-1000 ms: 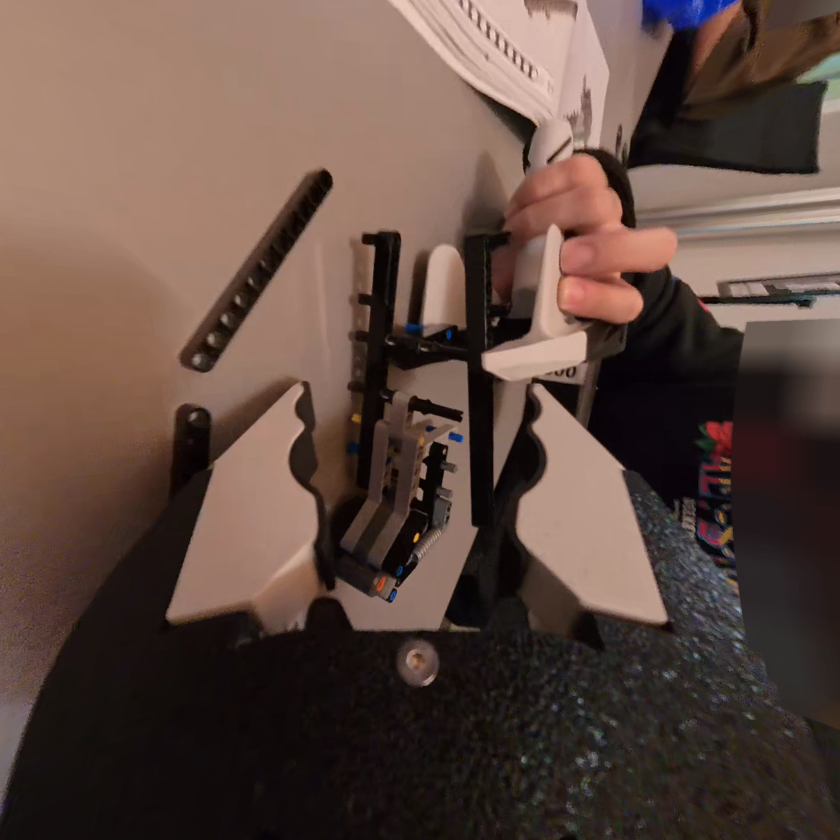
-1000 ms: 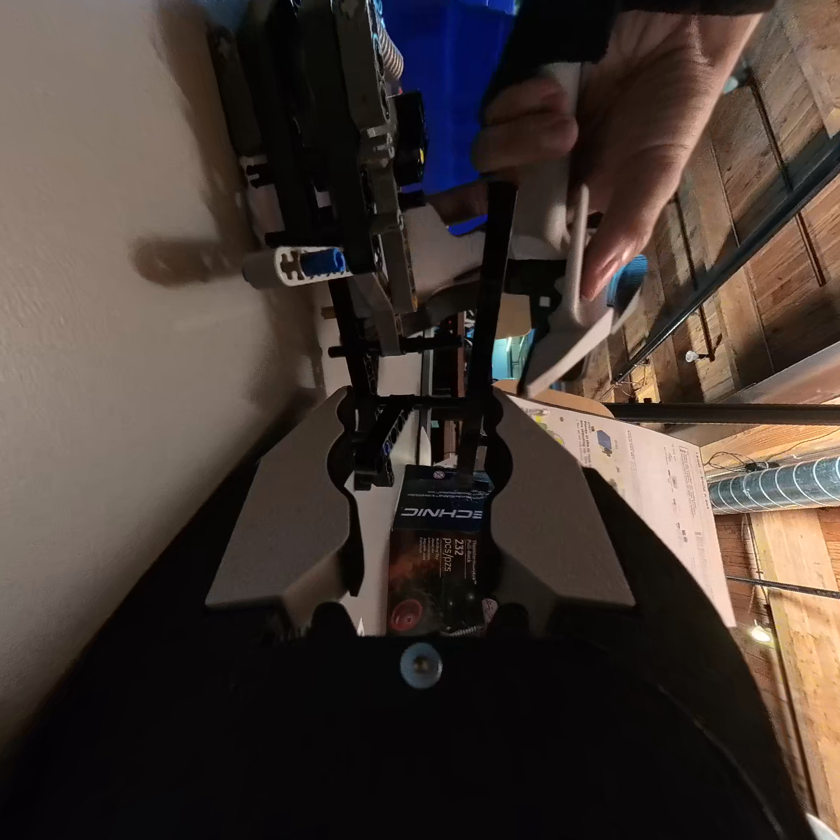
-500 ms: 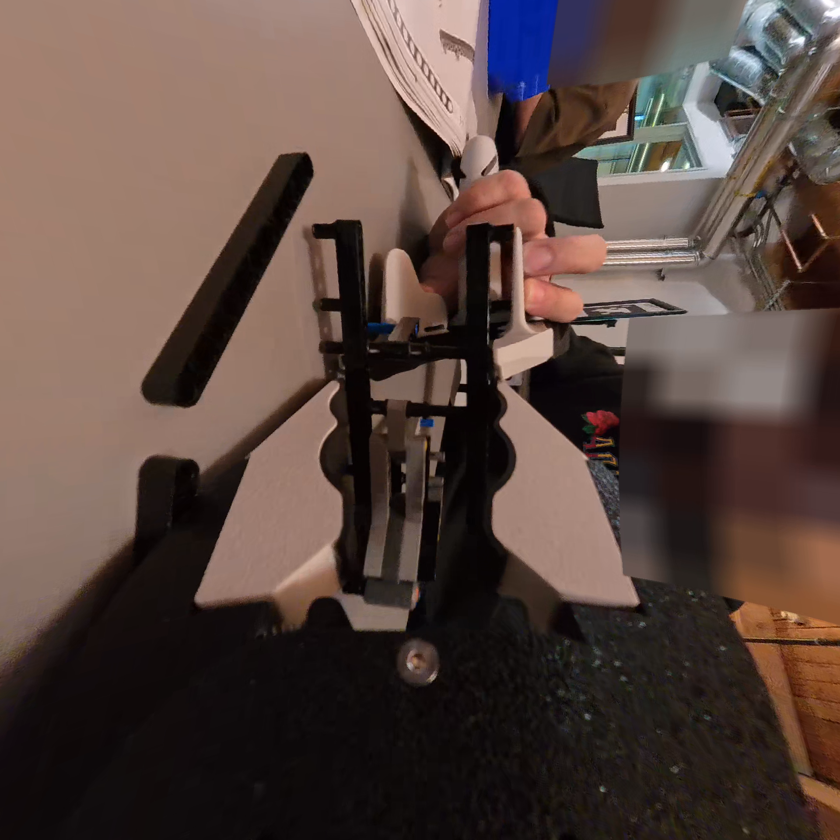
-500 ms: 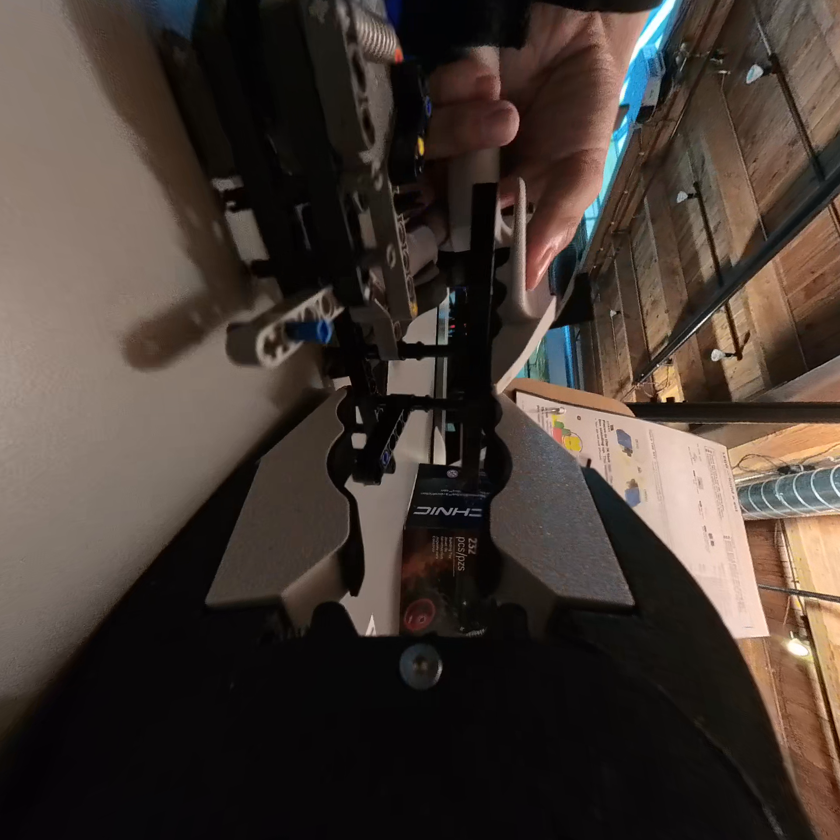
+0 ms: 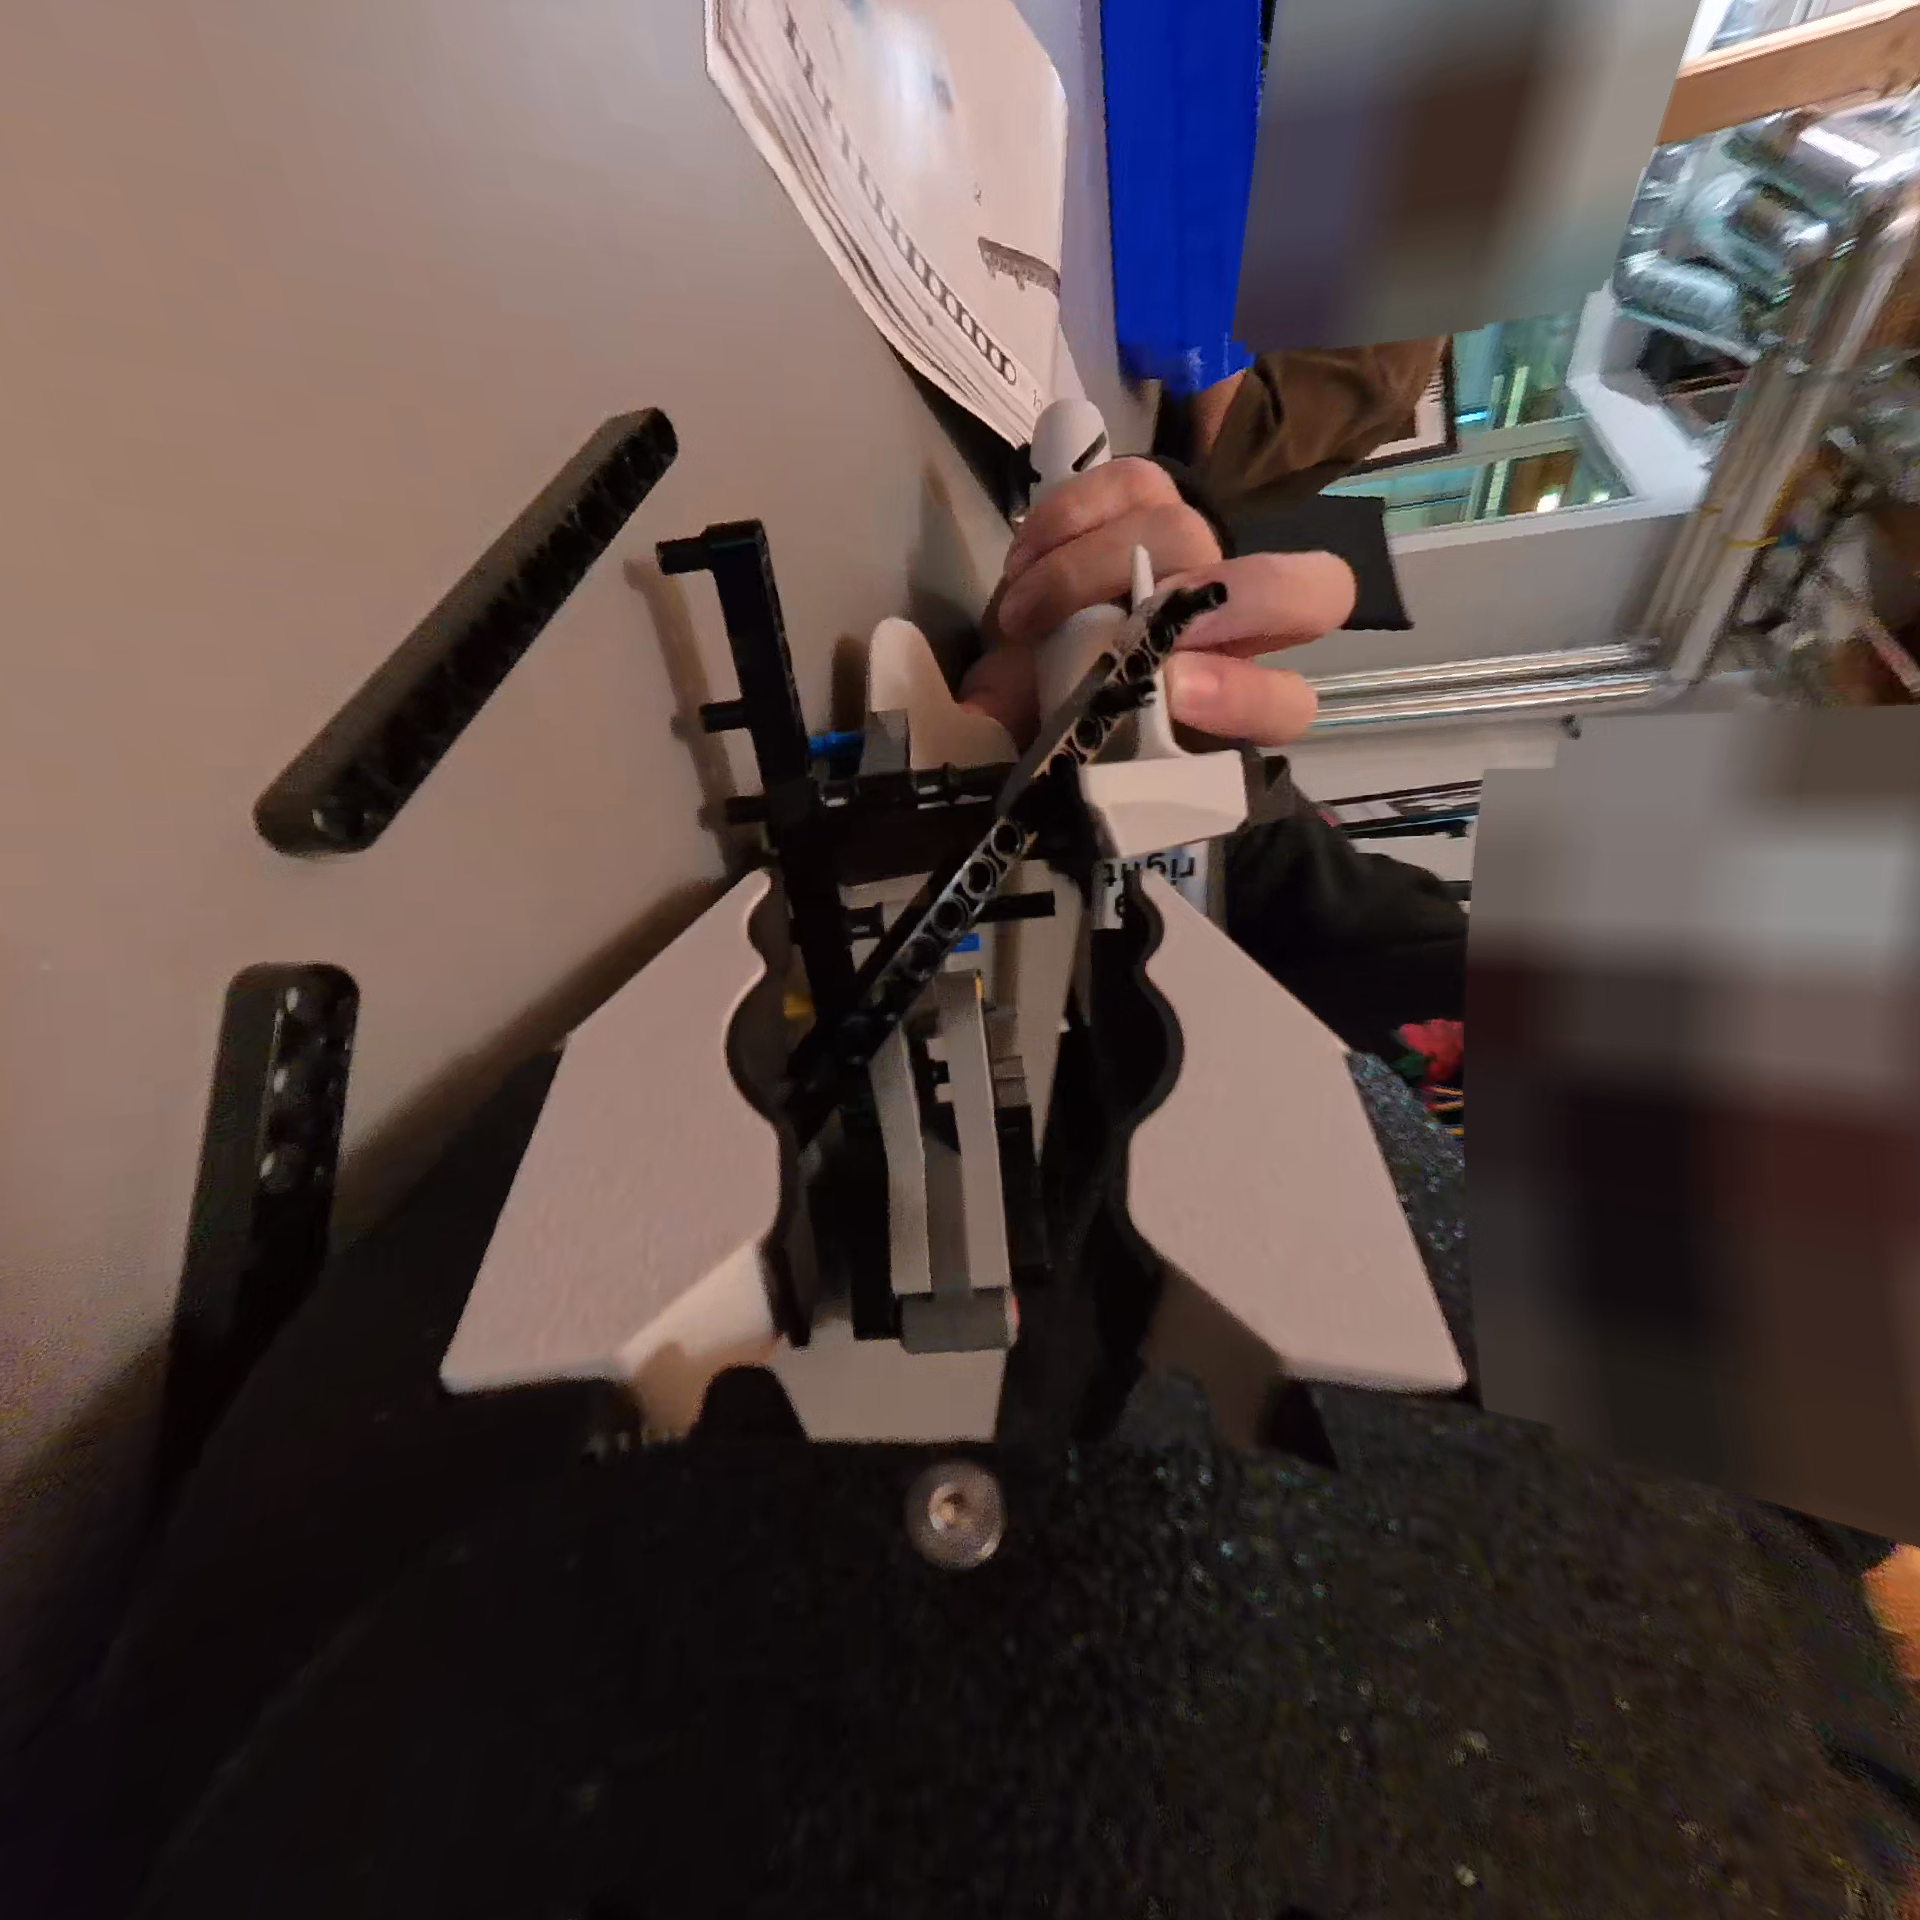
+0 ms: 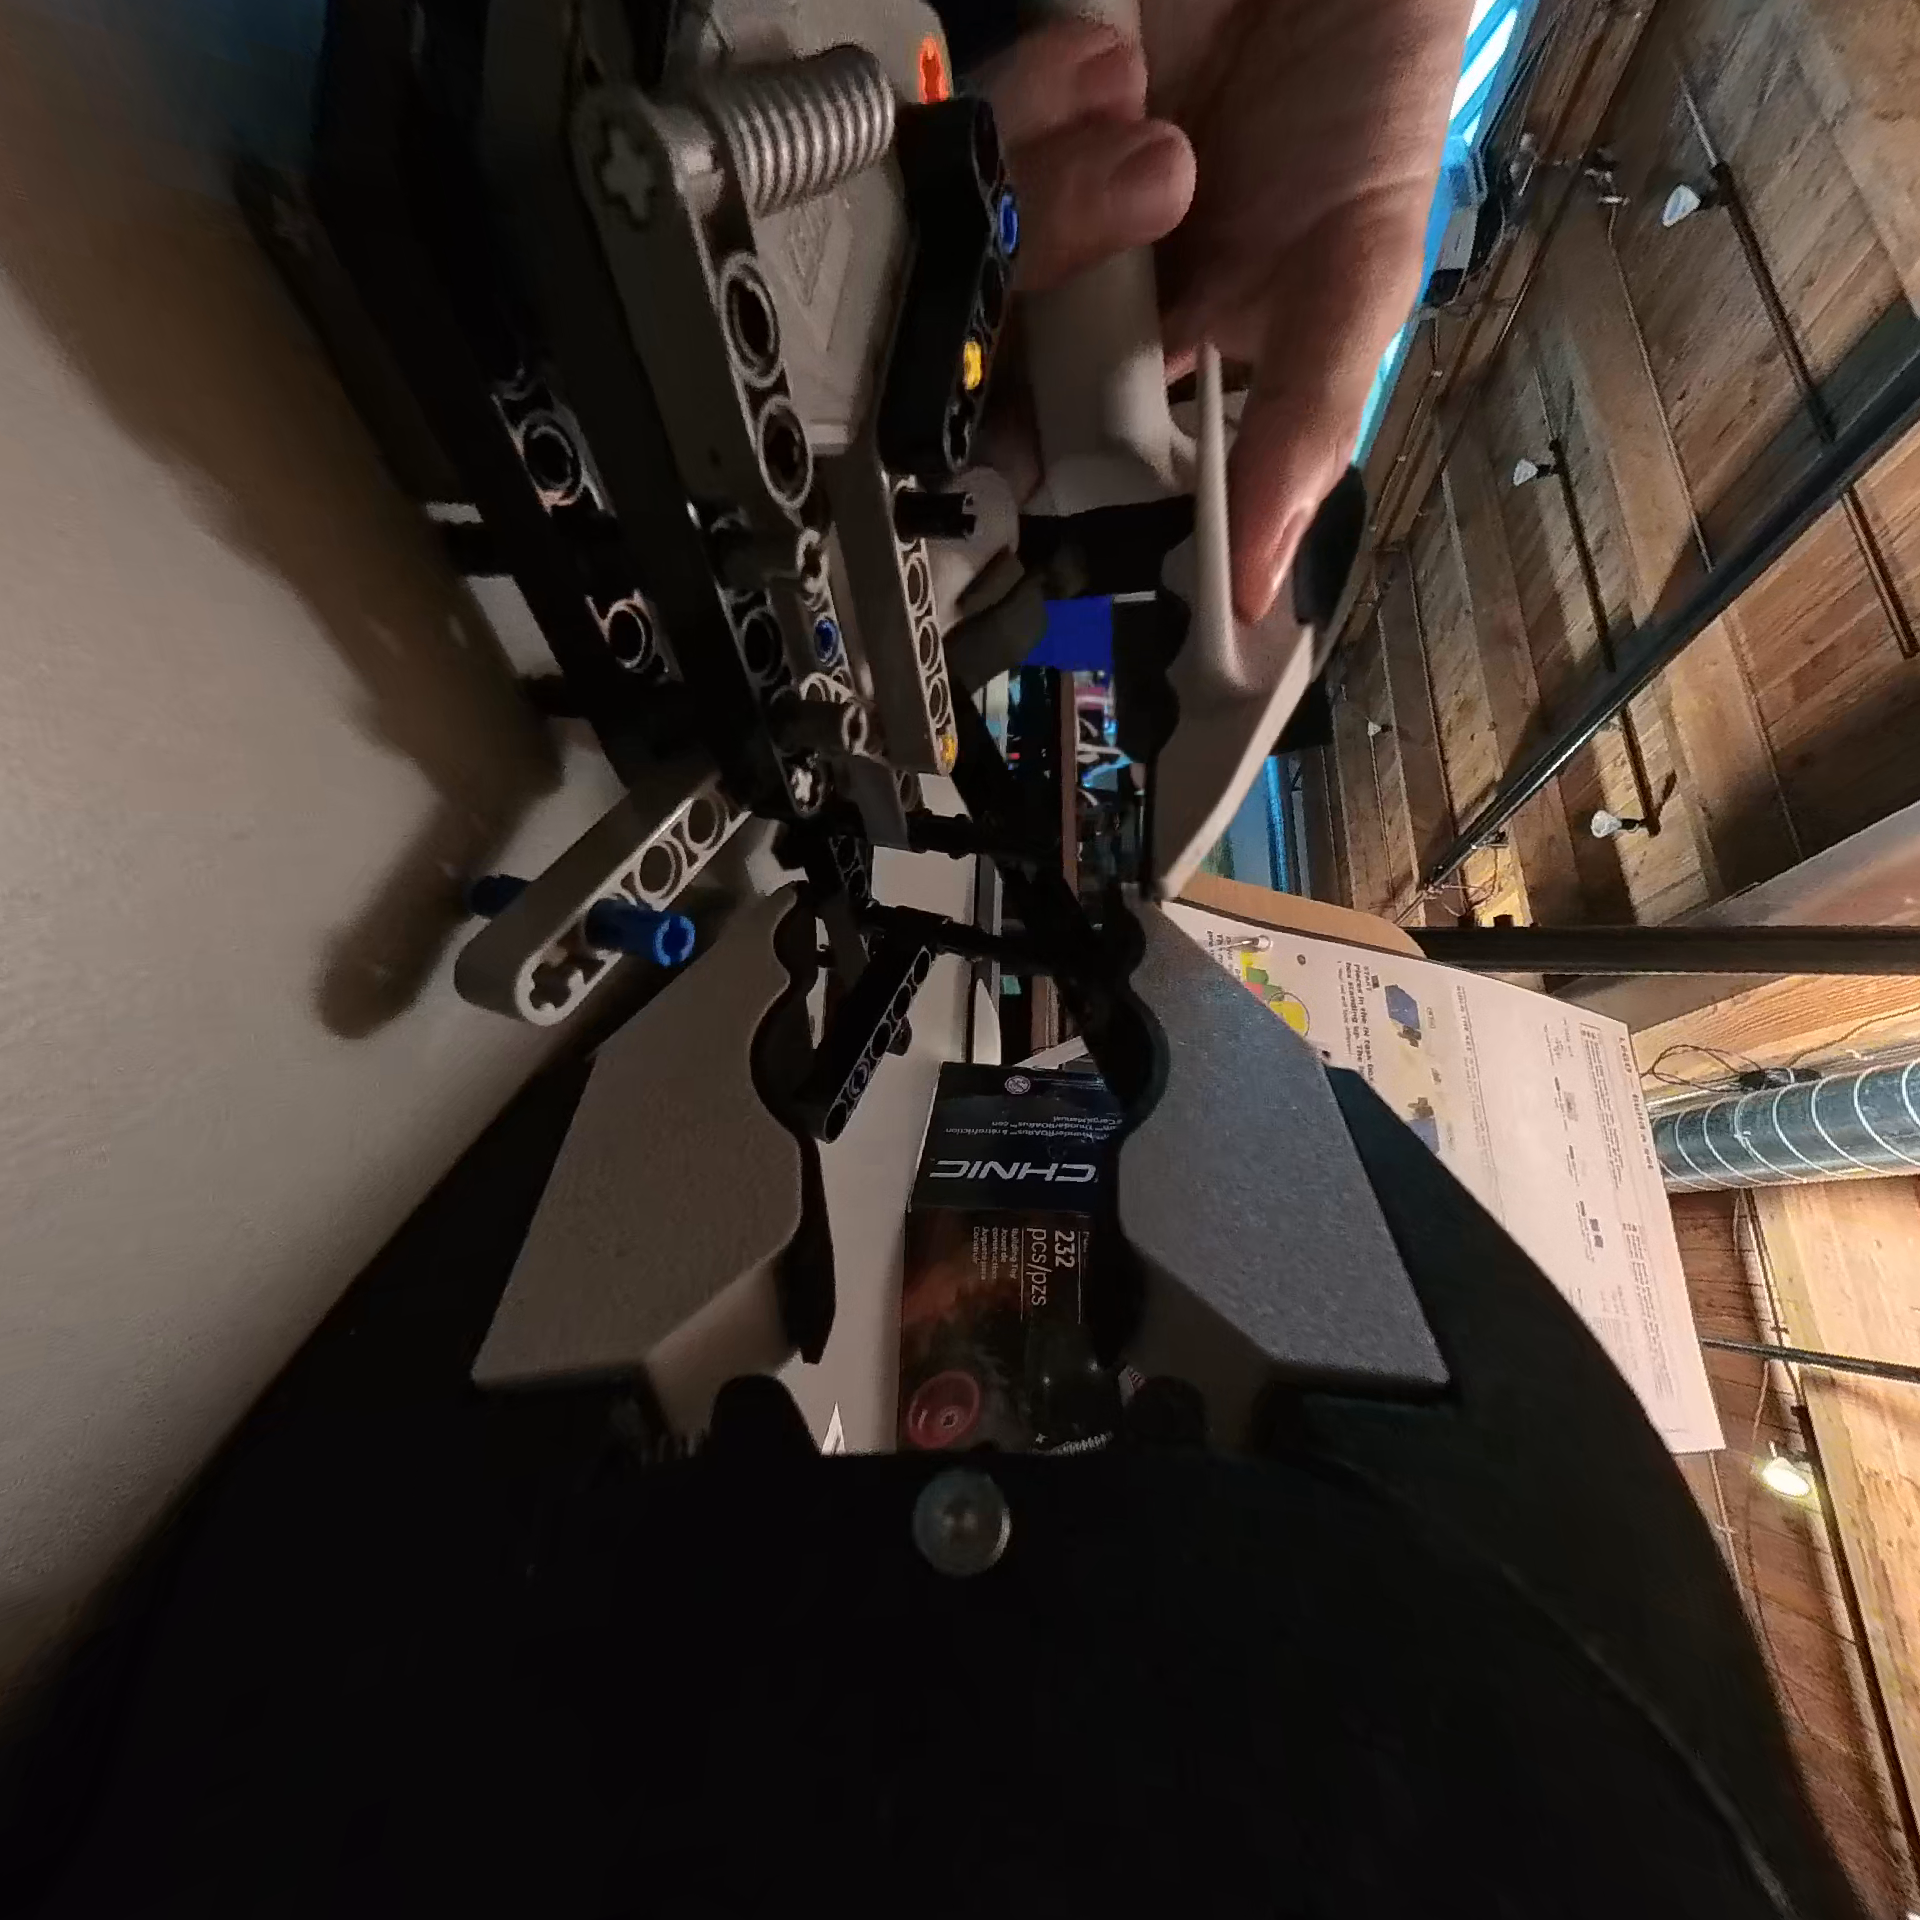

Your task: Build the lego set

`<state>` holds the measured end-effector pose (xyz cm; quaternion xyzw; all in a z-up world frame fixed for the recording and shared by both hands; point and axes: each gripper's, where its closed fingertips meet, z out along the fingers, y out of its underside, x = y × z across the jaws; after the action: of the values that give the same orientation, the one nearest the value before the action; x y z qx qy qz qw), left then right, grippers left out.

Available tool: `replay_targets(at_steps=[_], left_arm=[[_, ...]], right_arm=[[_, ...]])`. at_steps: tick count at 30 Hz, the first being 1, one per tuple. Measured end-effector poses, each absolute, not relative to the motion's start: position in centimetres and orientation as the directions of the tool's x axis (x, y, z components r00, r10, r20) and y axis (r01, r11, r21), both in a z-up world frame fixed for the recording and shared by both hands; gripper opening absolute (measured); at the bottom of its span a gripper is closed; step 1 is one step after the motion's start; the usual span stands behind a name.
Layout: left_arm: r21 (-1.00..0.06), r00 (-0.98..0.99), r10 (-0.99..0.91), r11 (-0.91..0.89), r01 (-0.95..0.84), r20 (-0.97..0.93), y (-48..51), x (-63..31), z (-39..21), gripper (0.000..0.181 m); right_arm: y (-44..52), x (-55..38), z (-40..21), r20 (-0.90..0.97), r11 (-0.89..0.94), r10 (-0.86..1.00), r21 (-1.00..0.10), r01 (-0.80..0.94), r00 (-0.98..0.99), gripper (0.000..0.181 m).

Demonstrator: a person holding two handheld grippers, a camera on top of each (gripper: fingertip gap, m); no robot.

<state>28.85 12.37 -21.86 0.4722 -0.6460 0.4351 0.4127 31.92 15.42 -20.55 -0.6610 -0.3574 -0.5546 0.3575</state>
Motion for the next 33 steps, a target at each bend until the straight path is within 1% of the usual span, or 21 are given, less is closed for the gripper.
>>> replay_targets(at_steps=[2,4,7,8,10,12,13,14,15,18,21,24,25,28,29,30,32,33], left_arm=[[-0.230,-0.275,-0.288,0.180,-0.956,0.917,12.4,28.8,-22.2,0.056],[-0.245,-0.281,-0.276,0.157,-0.957,0.919,12.3,28.9,-22.4,0.052],[-0.171,-0.176,-0.135,0.051,-0.984,0.975,12.2,29.5,-21.5,0.058],[-0.174,-0.176,-0.110,0.027,-0.984,0.978,12.2,29.7,-21.2,0.060],[-0.189,-0.192,-0.170,0.032,-0.981,0.967,12.4,29.8,-22.0,0.047],[-0.202,-0.206,-0.196,0.042,-0.979,0.959,12.4,29.9,-22.3,0.044],[-0.196,-0.200,-0.204,0.040,-0.980,0.958,12.5,29.9,-22.5,0.040],[-0.201,-0.205,-0.227,0.041,-0.979,0.952,12.7,29.9,-22.8,0.029],[-0.212,-0.216,-0.242,0.044,-0.976,0.946,12.8,29.9,-23.1,0.023],[-0.242,-0.244,-0.264,0.042,-0.969,0.933,12.9,30.0,-23.5,0.007],[-0.307,-0.310,-0.267,0.054,-0.950,0.913,12.9,29.9,-23.6,0.005],[-0.360,-0.366,-0.258,0.070,-0.930,0.894,12.9,29.8,-23.5,0.005],[-0.371,-0.379,-0.245,0.081,-0.925,0.892,12.9,29.6,-23.4,0.005],[-0.377,-0.404,-0.189,0.166,-0.911,0.895,12.6,28.8,-23.3,0.004],[-0.379,-0.415,-0.176,0.207,-0.902,0.893,12.5,28.4,-23.3,0.004],[-0.390,-0.436,-0.159,0.254,-0.885,0.886,12.4,28.0,-23.4,0.005],[-0.429,-0.494,-0.109,0.361,-0.828,0.863,12.1,26.9,-23.4,0.005],[-0.438,-0.513,-0.097,0.404,-0.803,0.853,12.0,26.4,-23.5,0.005]], right_arm=[[15.4,31.8,-20.6,0.988,-0.481,0.072,-0.088,0.872,0.140,0.052],[15.3,31.6,-20.8,0.984,-0.477,0.073,-0.107,0.872,0.160,0.052],[14.8,31.9,-21.0,0.982,-0.488,0.064,-0.123,0.864,0.175,0.046],[14.5,32.1,-20.9,0.985,-0.497,0.053,-0.116,0.860,0.163,0.045],[14.4,31.9,-21.5,0.981,-0.498,0.060,-0.131,0.857,0.185,0.045],[14.5,31.7,-21.7,0.984,-0.503,0.067,-0.112,0.857,0.168,0.045],[14.5,31.6,-21.8,0.984,-0.501,0.067,-0.112,0.858,0.167,0.045],[14.4,31.5,-21.8,0.983,-0.497,0.062,-0.120,0.859,0.173,0.046],[14.3,31.6,-21.8,0.978,-0.501,0.060,-0.141,0.854,0.197,0.045],[13.2,31.7,-21.5,0.946,-0.512,0.025,-0.265,0.817,0.322,0.047],[11.8,31.9,-22.0,0.883,-0.514,0.017,-0.395,0.761,0.469,0.052],[10.4,31.1,-22.2,0.765,-0.491,0.038,-0.547,0.679,0.643,0.053],[10.0,30.6,-22.3,0.698,-0.475,0.057,-0.610,0.635,0.713,0.051],[9.4,30.7,-21.6,0.434,-0.424,0.030,-0.810,0.405,0.900,0.064],[9.5,30.2,-21.5,0.325,-0.400,0.071,-0.857,0.325,0.943,0.068],[9.5,30.1,-21.5,0.248,-0.408,0.092,-0.874,0.264,0.964,0.063],[9.6,29.2,-21.7,0.117,-0.424,0.157,-0.889,0.174,0.981,0.071],[9.6,28.8,-21.9,0.074,-0.438,0.180,-0.887,0.147,0.981,0.070]])
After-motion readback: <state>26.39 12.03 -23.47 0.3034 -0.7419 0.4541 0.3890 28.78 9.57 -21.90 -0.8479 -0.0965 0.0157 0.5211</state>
